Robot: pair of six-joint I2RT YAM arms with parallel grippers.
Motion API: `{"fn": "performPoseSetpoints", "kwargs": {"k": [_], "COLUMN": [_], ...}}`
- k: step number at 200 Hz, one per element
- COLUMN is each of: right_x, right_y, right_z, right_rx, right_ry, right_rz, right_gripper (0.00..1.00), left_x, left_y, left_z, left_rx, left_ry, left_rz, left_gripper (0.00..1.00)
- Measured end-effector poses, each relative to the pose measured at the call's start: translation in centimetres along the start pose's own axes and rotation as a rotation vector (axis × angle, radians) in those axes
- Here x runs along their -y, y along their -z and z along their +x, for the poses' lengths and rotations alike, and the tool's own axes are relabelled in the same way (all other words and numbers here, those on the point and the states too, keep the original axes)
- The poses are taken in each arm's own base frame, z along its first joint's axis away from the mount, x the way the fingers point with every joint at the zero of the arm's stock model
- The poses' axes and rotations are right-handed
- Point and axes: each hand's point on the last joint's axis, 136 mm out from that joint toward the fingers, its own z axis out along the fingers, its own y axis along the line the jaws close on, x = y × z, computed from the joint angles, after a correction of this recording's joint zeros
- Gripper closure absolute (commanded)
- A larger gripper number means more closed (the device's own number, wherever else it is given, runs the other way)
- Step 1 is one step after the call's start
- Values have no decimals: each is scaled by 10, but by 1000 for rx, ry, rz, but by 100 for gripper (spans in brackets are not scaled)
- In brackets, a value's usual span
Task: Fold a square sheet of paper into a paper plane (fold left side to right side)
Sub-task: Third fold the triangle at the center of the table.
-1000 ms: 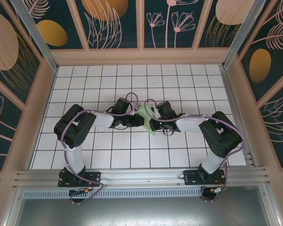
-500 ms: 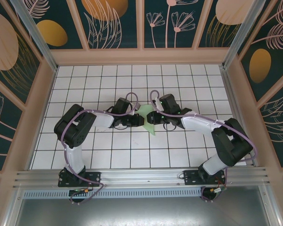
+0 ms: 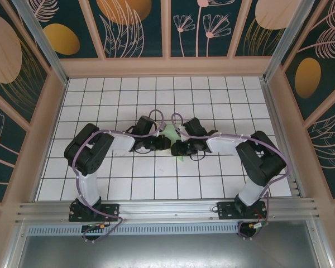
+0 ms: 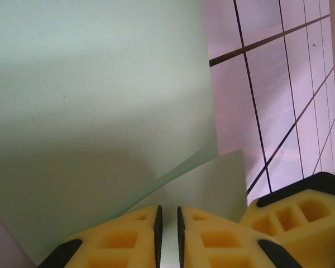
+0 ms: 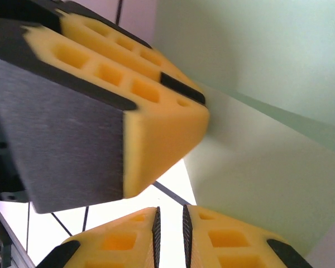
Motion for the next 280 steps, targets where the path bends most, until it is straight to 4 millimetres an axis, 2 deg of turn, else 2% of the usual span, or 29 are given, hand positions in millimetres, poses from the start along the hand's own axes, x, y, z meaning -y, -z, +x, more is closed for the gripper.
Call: {"fn": "performPoseSetpoints", "kwargs": {"k": [89,152,180,280], "right_x": [15,20,21,33], "right_y": [-6,-5,-4,15], "right_z": [8,11,12,40], "right_rx": [-37,-42,-40,-55], "right_ry": [-25,-36,-34,-78], "right_rz": [57,87,91,136], "right_gripper": [79,97,97,97], "left_x": [0,-1,-2,-2], "left_y": [0,-1,-1,-2], "left_z": [0,0,0,-1], "left_rx": [-10,-16,-20,-26], "left_ry": [0,7,11,17], "left_rz": [-7,-15,-19,-26], "left_gripper": [80,81,81,81]}}
